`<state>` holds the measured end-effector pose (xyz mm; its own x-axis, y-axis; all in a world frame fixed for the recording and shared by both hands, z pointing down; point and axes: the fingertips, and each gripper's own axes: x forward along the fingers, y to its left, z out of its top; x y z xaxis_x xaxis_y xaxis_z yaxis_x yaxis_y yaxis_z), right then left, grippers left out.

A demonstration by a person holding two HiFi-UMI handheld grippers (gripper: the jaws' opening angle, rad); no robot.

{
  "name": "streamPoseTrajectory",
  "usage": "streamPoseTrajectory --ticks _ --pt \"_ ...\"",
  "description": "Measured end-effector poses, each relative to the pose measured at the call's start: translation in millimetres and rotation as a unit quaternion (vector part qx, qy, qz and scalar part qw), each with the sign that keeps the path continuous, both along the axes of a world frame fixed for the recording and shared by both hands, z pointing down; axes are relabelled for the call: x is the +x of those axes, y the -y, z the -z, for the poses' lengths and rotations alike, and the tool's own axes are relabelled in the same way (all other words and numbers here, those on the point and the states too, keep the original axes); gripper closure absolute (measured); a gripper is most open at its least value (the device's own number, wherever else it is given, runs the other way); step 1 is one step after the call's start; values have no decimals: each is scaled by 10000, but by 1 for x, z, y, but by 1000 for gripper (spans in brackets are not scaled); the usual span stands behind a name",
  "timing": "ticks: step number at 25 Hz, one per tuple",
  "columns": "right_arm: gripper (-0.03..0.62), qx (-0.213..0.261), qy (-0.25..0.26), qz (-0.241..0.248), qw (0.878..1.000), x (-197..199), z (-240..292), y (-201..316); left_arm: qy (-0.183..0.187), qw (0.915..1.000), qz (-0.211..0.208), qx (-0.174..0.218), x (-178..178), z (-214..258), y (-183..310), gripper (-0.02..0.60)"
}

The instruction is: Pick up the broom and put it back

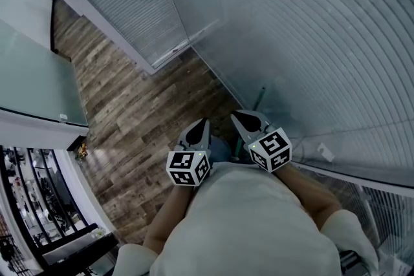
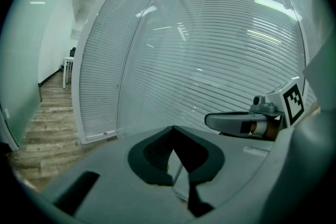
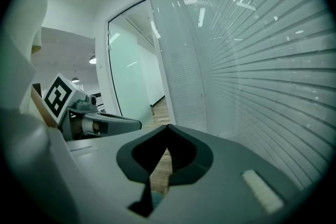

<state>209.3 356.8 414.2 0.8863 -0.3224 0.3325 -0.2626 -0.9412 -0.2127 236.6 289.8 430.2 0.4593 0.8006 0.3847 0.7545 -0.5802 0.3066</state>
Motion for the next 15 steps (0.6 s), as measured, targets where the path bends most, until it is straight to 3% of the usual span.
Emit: streamPoseTrajectory --ticks 15 --pt "589 52 90 -38 9999 -5 -8 -9 14 10000 4 59 -7 -4 -5 577"
